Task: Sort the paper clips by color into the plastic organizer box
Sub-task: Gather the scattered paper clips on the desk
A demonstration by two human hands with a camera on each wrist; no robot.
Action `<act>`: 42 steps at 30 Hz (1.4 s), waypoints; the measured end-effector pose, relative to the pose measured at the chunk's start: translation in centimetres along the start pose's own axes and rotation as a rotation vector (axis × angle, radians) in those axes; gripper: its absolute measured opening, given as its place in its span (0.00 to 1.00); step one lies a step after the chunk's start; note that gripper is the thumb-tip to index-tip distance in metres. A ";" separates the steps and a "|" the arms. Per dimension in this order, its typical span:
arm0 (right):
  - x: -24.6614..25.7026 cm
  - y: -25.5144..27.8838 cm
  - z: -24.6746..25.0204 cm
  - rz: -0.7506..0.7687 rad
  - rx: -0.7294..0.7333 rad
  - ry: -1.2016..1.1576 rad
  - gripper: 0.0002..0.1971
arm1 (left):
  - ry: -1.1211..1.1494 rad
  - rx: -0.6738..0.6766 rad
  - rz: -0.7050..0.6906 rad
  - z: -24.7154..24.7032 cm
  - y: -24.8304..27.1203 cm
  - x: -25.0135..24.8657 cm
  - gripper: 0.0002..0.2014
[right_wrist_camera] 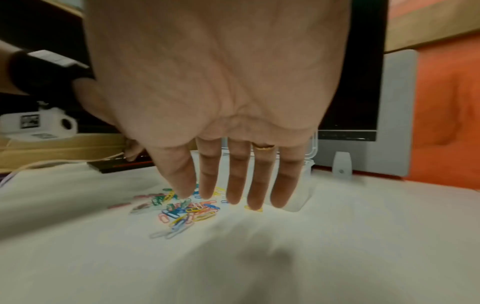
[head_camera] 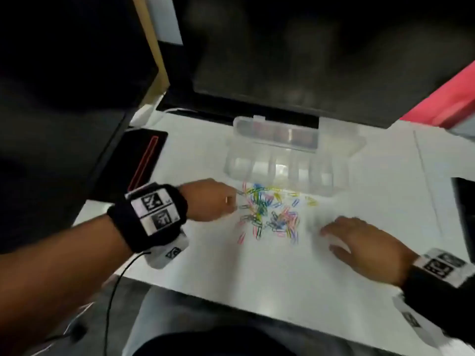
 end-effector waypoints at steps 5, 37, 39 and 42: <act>-0.6 -2.9 -2.3 -0.062 -0.168 -0.083 0.30 | -0.031 -0.174 0.031 -1.8 -4.7 1.6 0.11; 3.7 -11.1 -1.4 -0.122 -0.139 -0.014 0.42 | -0.284 -0.286 -0.004 -4.8 -9.2 -1.9 0.23; 3.9 -11.9 -1.7 -0.120 -0.131 0.017 0.42 | -0.289 -0.304 -0.027 -4.8 -9.5 -2.2 0.23; 4.9 -12.2 -2.0 -0.069 -0.132 0.043 0.32 | -0.267 -0.316 -0.048 -5.1 -9.2 -2.9 0.21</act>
Point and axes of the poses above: each hand's wrist, its own y-axis away from the middle knuckle, its own z-axis out of the back of the hand, x = y × z, the point moved 3 cm from there along -y, towards the middle knuckle, and after that the axes turned 5 degrees about -y, right-handed, at the moved point
